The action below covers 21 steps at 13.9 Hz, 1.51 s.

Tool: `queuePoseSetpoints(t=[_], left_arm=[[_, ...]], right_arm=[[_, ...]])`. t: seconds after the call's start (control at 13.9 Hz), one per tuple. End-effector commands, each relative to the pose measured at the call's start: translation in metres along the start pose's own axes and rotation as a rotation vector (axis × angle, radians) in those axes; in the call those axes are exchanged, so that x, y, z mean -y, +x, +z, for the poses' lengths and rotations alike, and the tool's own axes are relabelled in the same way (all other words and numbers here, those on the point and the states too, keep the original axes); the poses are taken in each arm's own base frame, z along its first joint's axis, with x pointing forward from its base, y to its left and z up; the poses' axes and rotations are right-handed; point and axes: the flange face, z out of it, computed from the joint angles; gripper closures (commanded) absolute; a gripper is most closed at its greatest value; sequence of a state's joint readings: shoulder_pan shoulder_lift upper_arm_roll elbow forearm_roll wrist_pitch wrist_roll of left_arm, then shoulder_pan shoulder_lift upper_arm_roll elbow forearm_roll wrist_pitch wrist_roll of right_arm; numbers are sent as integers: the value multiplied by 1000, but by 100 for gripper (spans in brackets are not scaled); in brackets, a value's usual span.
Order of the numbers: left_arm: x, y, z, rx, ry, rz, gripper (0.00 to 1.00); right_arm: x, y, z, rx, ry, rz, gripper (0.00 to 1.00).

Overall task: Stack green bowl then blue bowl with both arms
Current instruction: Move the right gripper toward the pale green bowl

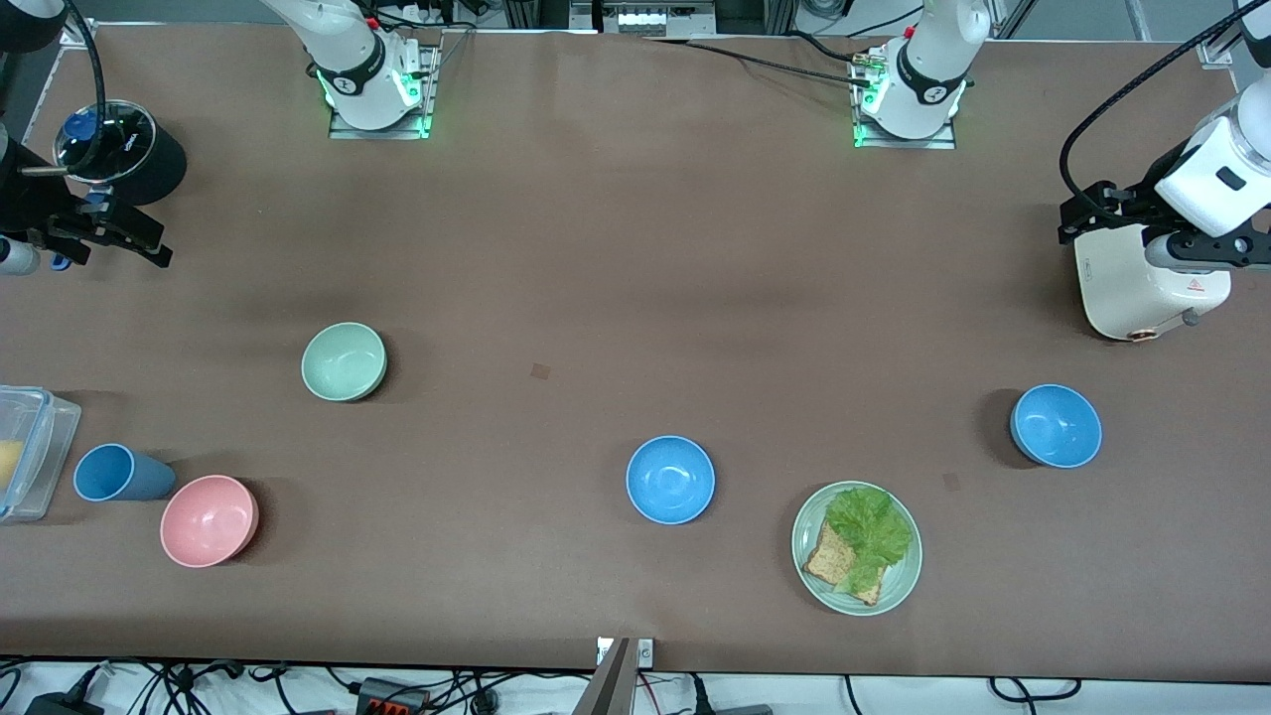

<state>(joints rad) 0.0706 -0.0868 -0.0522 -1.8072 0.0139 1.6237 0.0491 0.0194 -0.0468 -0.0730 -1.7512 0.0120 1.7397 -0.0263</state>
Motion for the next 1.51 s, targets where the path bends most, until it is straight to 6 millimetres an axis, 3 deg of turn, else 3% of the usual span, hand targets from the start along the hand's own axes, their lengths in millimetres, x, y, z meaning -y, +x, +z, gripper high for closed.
queuePoseSetpoints(t=[0.0,0.36,0.5,0.93,1.08,1.29,1.44], left_arm=[[2,-5,-3,-6,-28,3,0],[9,-1,2,3,-32,0,0],[10,-1,1,3,-32,-6,0],[33,7,18,28,-40,-44,0],[47,13,33,54,-45,-64,0],[74,20,52,68,-52,-110,0],[79,45,85,48,-52,-113,0]], right_arm=[[0,0,-2,13,-17,-12,0],[-1,-1,6,48,-15,-8,0],[1,11,38,104,-17,-11,0],[-8,49,168,252,-15,9,0],[-6,53,200,293,-23,17,0],[15,54,244,354,-35,-15,0],[10,58,275,362,-38,-5,0]])
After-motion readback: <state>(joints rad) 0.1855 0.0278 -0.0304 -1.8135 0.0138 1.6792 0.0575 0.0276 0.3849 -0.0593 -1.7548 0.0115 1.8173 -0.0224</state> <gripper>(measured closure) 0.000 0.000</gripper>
